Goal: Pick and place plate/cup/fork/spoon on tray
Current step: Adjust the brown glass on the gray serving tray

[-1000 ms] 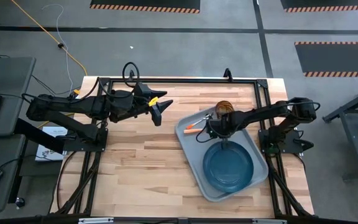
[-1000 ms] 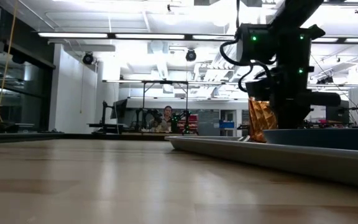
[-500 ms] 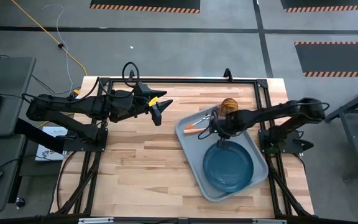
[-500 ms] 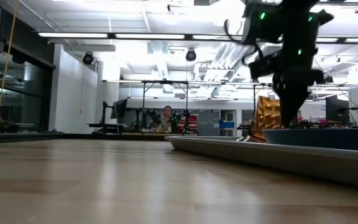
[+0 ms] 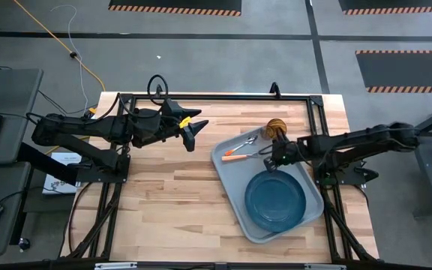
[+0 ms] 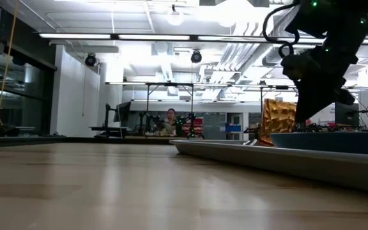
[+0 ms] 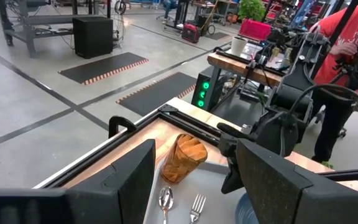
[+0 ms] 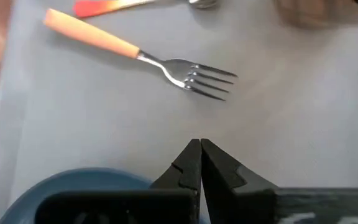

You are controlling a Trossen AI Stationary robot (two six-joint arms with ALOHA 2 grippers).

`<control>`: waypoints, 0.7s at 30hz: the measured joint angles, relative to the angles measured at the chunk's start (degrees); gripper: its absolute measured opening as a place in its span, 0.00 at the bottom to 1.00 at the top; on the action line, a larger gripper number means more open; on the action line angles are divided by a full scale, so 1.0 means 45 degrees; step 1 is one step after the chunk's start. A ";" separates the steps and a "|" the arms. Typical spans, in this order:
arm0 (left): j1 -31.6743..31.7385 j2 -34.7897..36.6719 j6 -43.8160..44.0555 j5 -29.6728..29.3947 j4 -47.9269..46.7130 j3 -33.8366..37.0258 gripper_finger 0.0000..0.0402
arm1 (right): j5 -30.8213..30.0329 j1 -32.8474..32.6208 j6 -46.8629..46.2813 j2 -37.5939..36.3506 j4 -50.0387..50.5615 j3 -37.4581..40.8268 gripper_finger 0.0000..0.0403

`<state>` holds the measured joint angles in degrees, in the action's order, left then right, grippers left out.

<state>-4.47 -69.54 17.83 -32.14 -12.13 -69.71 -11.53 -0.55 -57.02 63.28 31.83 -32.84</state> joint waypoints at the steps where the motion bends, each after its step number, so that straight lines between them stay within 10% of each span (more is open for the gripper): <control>1: 0.0000 0.0000 0.0000 0.0000 -0.0005 0.0000 0.53 | -0.0039 0.0002 0.0038 0.0012 -0.0012 0.0000 0.00; 21: 0.0000 0.0000 -0.0011 -0.0005 -0.0003 0.0000 0.53 | -0.2361 0.1292 0.2683 -0.0061 0.4086 -0.2953 0.00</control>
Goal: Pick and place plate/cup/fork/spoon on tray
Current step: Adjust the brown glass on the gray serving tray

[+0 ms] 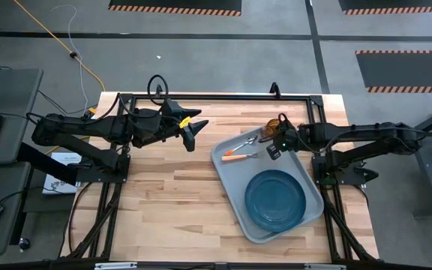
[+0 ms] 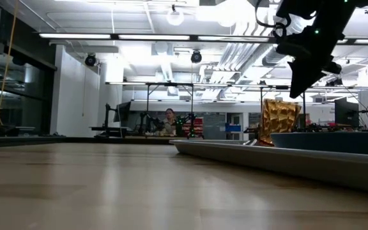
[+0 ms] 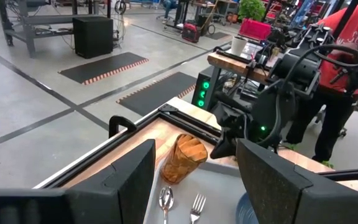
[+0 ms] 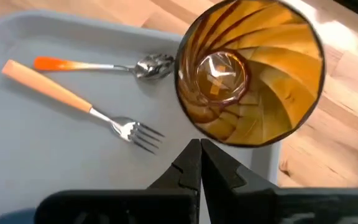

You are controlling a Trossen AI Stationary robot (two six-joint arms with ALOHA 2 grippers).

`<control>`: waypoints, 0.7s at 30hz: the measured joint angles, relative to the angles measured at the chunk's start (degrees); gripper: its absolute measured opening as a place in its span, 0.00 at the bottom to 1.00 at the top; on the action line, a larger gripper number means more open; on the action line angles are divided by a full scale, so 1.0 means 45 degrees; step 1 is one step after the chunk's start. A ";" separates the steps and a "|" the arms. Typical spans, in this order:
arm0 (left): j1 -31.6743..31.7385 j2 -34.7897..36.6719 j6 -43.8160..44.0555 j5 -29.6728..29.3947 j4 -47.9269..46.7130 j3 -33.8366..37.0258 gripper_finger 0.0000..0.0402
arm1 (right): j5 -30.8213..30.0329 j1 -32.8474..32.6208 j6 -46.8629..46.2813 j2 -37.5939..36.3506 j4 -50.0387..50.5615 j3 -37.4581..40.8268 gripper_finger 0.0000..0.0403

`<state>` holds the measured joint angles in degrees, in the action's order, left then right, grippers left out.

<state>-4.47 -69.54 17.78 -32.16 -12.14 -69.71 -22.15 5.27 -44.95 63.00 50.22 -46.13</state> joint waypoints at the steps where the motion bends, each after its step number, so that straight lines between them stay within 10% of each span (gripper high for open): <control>1: 0.0000 0.0002 0.0000 0.0000 0.0000 0.0000 0.53 | -0.0006 0.0070 0.0006 0.0000 -0.0093 0.0000 0.00; 21: 0.0000 0.0000 0.0024 0.0000 0.0015 0.0000 0.53 | 0.2077 -0.0926 -0.0886 -0.0737 -0.0528 0.1070 0.00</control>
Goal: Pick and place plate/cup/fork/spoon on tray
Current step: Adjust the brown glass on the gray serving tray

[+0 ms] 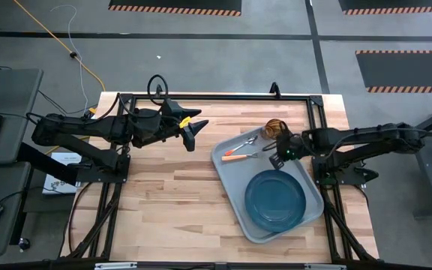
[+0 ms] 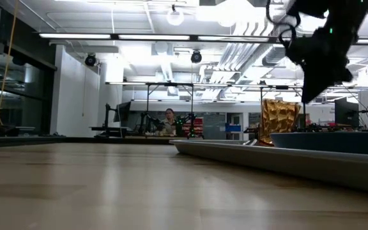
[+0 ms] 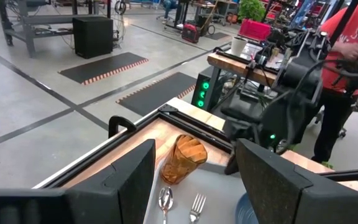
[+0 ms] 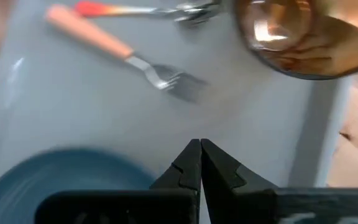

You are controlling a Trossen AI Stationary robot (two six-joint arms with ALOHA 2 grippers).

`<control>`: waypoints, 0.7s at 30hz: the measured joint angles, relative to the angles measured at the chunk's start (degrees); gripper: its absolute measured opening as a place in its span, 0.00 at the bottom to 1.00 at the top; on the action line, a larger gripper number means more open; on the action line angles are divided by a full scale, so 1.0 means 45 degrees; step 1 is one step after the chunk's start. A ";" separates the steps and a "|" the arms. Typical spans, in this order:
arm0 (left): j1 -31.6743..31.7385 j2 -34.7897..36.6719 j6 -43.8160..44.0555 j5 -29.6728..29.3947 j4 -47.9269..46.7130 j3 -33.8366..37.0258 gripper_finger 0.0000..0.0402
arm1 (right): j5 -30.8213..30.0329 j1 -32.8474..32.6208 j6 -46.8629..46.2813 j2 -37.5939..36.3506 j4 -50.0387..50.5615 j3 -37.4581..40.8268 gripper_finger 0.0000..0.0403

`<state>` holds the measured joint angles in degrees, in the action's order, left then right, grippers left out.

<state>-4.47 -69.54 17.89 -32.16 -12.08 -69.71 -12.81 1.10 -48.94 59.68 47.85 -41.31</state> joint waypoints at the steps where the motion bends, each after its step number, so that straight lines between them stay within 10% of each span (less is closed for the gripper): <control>1: 0.0000 0.0000 0.0000 0.0000 0.0005 0.0000 0.53 | -0.0367 0.0003 -0.0321 -0.0004 -0.0140 0.0254 0.00; 21: 0.0000 0.0000 -0.0010 -0.0015 0.0223 0.0000 0.53 | -0.2732 0.1283 -0.0747 -0.0015 -0.1460 0.0747 0.00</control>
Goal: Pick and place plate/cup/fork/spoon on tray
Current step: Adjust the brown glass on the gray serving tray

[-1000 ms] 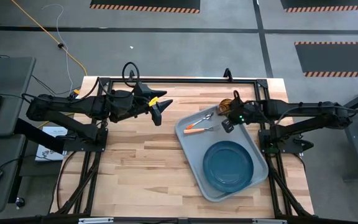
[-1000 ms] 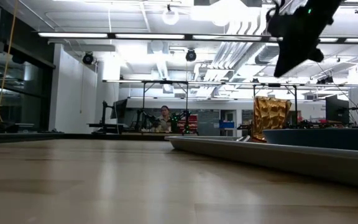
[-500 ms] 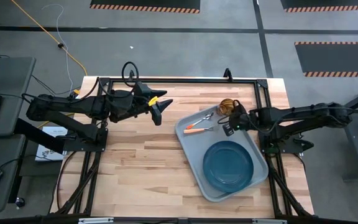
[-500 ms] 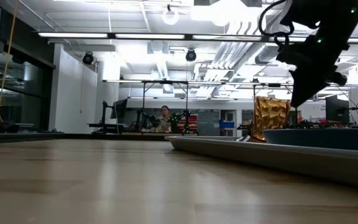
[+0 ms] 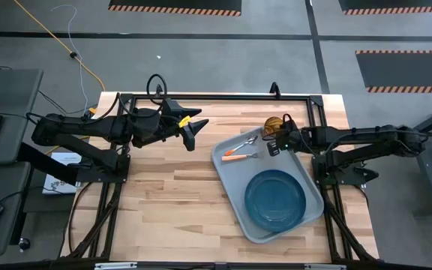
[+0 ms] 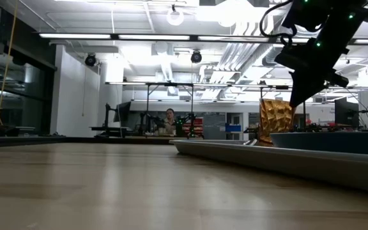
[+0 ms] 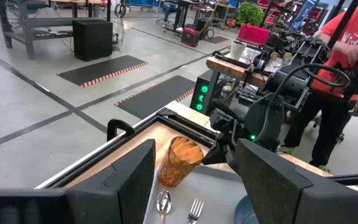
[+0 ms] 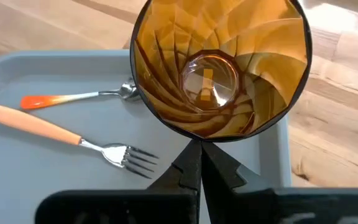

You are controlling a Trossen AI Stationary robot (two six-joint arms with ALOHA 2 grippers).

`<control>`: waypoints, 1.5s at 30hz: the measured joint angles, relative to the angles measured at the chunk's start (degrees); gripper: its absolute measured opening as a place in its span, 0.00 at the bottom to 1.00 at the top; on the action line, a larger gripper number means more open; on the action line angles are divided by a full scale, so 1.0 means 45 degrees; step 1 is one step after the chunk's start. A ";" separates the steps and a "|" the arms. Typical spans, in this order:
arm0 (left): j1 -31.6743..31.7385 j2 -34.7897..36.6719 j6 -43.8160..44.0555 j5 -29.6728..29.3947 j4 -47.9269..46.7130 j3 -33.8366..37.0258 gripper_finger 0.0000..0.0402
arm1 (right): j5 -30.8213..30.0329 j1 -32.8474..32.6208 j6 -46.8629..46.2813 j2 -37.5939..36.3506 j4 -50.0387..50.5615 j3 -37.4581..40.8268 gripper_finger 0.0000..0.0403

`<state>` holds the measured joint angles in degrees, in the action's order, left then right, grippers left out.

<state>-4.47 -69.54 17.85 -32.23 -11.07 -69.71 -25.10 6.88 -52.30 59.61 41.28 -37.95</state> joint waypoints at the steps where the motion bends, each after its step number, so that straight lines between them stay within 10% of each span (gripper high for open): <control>1: 0.0000 0.0000 0.0000 0.0000 0.0000 0.0000 0.53 | 0.0000 0.0044 0.0016 0.0000 -0.0005 0.0000 0.00; 32: 0.0000 0.0000 -0.0015 0.0005 -0.0005 0.0000 0.53 | 0.2886 -0.0545 0.4028 -0.0352 0.2298 -0.2074 0.00; 45: 0.0000 0.0000 -0.0015 -0.0346 0.0089 -0.0005 0.53 | 0.0526 -0.4652 -0.5100 -0.5194 0.1973 0.0735 0.11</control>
<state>-4.47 -69.54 17.78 -33.79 -10.67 -69.73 -22.74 -14.06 -75.25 36.24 50.16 -34.65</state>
